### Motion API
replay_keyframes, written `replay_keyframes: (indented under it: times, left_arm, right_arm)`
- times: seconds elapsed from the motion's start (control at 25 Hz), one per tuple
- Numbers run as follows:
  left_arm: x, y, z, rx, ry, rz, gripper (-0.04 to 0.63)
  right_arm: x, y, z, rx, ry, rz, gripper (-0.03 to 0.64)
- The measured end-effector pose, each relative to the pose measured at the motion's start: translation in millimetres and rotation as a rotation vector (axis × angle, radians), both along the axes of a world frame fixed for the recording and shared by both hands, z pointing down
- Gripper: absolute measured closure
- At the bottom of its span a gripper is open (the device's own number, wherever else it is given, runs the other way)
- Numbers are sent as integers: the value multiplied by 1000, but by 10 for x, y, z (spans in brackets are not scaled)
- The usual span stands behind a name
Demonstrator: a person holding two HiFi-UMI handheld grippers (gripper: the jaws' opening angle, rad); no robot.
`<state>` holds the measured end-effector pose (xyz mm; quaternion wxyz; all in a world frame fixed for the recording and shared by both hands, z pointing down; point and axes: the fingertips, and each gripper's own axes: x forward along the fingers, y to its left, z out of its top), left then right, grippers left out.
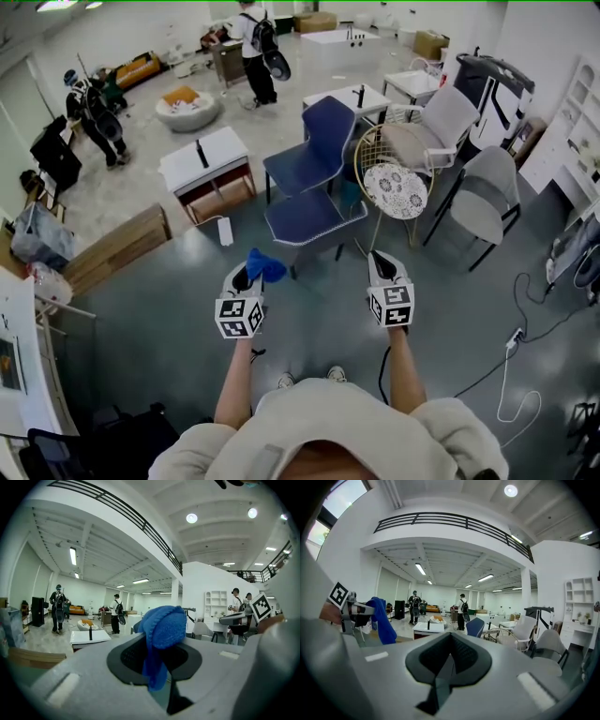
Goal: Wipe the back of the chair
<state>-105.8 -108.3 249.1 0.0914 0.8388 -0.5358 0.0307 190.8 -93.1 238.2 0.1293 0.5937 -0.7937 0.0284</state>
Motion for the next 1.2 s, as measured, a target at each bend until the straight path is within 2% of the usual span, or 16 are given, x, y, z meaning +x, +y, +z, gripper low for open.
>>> replay_keyframes:
  times: [0.92, 1.2]
  left_arm:
    - [19, 36, -170, 27, 4, 4, 528]
    - [6, 54, -173, 21, 7, 5, 528]
  right_arm:
    - [-89, 12, -38, 2, -44, 11, 617]
    - [-146, 27, -108, 12, -25, -2, 617]
